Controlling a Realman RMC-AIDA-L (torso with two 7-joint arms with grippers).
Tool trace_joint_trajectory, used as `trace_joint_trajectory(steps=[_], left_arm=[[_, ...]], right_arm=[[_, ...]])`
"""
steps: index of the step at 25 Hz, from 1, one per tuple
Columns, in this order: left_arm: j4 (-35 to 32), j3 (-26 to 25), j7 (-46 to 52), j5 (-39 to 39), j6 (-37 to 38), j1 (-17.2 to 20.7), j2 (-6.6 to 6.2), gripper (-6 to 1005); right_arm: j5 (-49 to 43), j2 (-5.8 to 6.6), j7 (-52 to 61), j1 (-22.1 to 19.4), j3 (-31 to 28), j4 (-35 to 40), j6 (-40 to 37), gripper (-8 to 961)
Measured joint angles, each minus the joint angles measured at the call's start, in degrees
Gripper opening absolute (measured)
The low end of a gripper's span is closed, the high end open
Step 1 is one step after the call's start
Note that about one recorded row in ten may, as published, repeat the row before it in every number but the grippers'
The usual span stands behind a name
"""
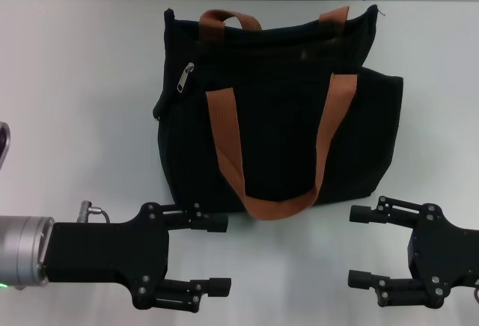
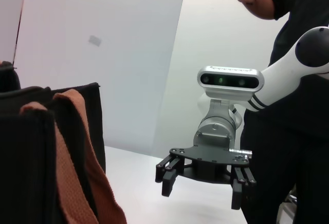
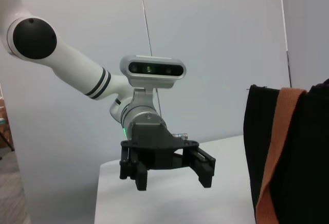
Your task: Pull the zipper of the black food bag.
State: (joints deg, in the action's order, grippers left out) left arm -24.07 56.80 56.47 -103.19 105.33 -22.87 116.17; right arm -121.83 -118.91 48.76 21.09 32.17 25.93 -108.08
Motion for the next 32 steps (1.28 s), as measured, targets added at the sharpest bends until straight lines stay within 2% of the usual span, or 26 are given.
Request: trace_joint_trajectory(steps=[18, 23, 24, 26, 28, 29, 30, 32], left_arm=[[-0.19, -1.23, -0.04, 0.12, 2.1, 0.72, -0.4, 760], [-0.04, -6.24, -0.06, 0.2, 6.37, 0.81, -0.34, 753], [0.04, -9.68, -0.65, 0.79, 8.54, 0.83, 0.14, 751], [0.13, -11.3, -1.18, 1.28, 9.14, 0.87, 0.47, 749], [0.3, -13.71, -2.57, 3.6, 9.45, 1.23, 1.2, 746], [0.6, -16.01, -4.08, 7.17, 9.29, 2.0, 1.83, 744], [0.6, -16.01, -4.08, 7.17, 9.29, 2.0, 1.83, 743], [2.03, -19.54, -5.84, 11.9, 8.55, 2.92, 2.14, 740]], right_arm=[[-0.17, -0.01, 0.01, 0.09, -0.01, 0.0, 0.16, 811], [-0.17, 0.0, 0.01, 0.08, -0.16, 0.0, 0.21, 811], [-0.17, 0.0, 0.01, 0.08, -0.32, 0.0, 0.22, 811], [-0.17, 0.0, 0.01, 0.08, -0.39, 0.0, 0.24, 811], [-0.17, 0.0, 0.01, 0.08, -0.38, 0.0, 0.25, 811], [-0.17, 0.0, 0.13, 0.08, -0.39, 0.0, 0.25, 811], [-0.17, 0.0, 0.13, 0.08, -0.39, 0.0, 0.25, 811], [-0.17, 0.0, 0.31, 0.11, -0.39, 0.0, 0.25, 811]])
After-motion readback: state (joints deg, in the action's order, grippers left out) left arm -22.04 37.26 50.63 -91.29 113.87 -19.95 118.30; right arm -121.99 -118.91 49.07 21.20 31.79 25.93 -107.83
